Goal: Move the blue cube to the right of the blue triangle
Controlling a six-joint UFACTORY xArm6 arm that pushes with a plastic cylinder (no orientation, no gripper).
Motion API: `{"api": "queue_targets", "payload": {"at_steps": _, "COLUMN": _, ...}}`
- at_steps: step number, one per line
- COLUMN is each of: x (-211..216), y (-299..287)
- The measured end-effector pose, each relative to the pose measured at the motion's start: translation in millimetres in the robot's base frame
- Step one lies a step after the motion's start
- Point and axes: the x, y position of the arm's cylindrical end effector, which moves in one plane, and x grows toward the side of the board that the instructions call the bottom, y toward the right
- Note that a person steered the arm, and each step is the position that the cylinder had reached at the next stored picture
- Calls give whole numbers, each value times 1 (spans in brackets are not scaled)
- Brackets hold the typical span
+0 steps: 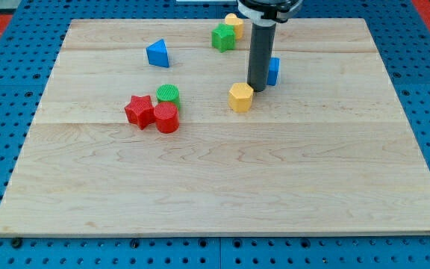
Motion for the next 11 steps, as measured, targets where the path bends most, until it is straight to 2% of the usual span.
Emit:
{"api": "queue_targets", "payload": {"at_steps": 1, "x": -1, "y": 45}}
{"api": "queue_targets", "payload": {"at_steps": 2, "x": -25, "y": 59}}
{"api": "queue_targets", "payload": {"at_steps": 3, "x": -25, "y": -23}}
{"api": "queue_targets", "payload": {"at_steps": 4, "x": -32, "y": -78}}
{"api": "queue_targets", "payload": {"at_steps": 5, "x": -32, "y": -98}}
{"api": "queue_targets", "payload": {"at_steps": 7, "x": -32, "y": 1}}
{"api": "queue_targets", "payload": {"at_steps": 8, "x": -32, "y": 30}}
{"api": "queue_targets", "payload": {"at_steps": 9, "x": -53, "y": 31}}
{"api": "queue_targets", "payload": {"at_steps": 10, "x": -54, "y": -49}}
{"api": "queue_targets", "payload": {"at_steps": 11, "x": -52, "y": -98}}
